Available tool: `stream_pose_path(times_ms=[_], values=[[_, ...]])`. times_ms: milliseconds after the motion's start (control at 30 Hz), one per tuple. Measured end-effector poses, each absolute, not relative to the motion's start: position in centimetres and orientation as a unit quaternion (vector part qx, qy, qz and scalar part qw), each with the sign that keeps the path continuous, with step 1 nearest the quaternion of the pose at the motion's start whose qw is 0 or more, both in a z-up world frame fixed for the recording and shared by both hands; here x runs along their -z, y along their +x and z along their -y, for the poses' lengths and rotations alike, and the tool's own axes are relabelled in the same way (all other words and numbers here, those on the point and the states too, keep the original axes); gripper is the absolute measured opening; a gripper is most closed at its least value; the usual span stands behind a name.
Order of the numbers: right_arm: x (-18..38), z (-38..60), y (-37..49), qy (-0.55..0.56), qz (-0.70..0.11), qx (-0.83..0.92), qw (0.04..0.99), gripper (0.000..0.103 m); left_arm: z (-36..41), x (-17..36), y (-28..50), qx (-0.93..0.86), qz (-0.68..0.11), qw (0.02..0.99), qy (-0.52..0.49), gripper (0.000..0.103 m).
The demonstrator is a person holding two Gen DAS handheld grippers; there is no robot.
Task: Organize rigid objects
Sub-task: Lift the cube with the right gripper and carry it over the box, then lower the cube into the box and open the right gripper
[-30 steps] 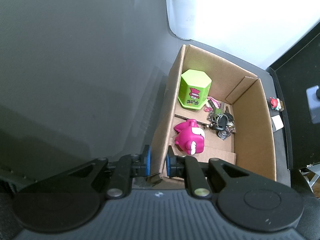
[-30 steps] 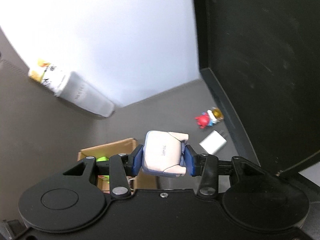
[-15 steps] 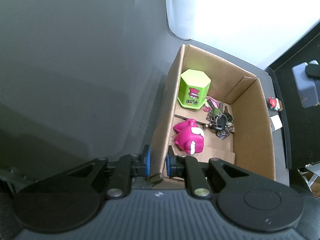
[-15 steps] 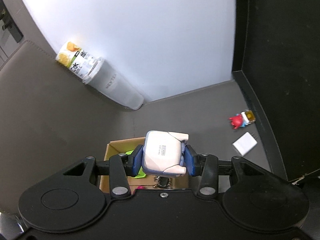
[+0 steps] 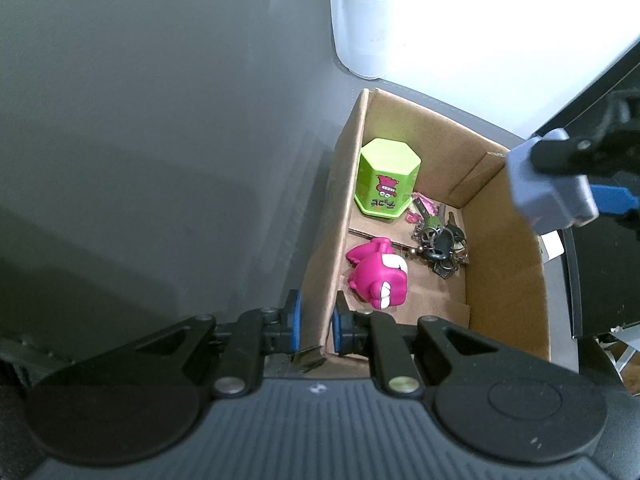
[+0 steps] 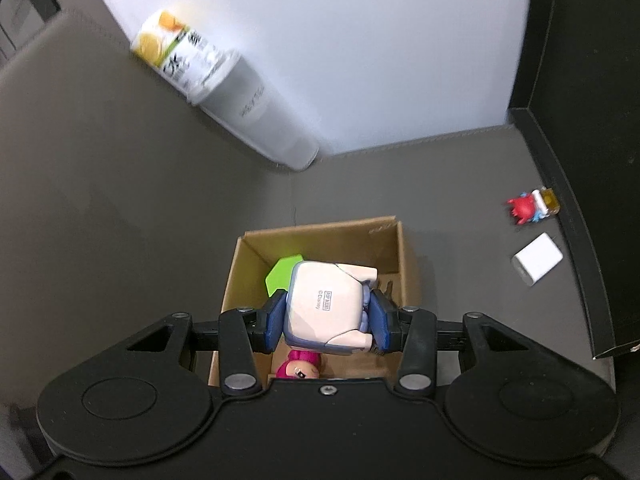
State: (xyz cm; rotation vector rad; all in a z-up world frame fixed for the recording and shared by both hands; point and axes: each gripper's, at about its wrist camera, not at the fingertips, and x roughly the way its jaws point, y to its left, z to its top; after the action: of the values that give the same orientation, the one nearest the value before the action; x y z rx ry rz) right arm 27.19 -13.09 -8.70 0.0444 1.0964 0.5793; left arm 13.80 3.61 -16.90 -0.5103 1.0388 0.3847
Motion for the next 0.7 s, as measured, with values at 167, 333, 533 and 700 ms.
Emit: stream_pose_path(times_ms=[167, 333, 533, 700], values=[[10.5, 11.6, 26.6, -0.008, -0.528, -0.268, 0.806, 0.043, -3.6, 16.9, 13.8, -0.181, -0.488, 0.820, -0.240, 0.014], [12.2, 10.4, 26.0, -0.032, -0.543, -0.265, 0.796, 0.043, -3.6, 16.9, 13.9, -0.180, -0.488, 0.820, -0.241, 0.014], [13.7, 9.4, 25.6, -0.060, -0.556, -0.259, 0.788, 0.043, -3.5, 16.8, 13.9, -0.179, -0.487, 0.820, -0.241, 0.014], [15.2, 8.7, 25.8, -0.084, -0.569, -0.246, 0.780, 0.043, -3.5, 16.8, 13.8, -0.179, -0.487, 0.820, -0.240, 0.014]])
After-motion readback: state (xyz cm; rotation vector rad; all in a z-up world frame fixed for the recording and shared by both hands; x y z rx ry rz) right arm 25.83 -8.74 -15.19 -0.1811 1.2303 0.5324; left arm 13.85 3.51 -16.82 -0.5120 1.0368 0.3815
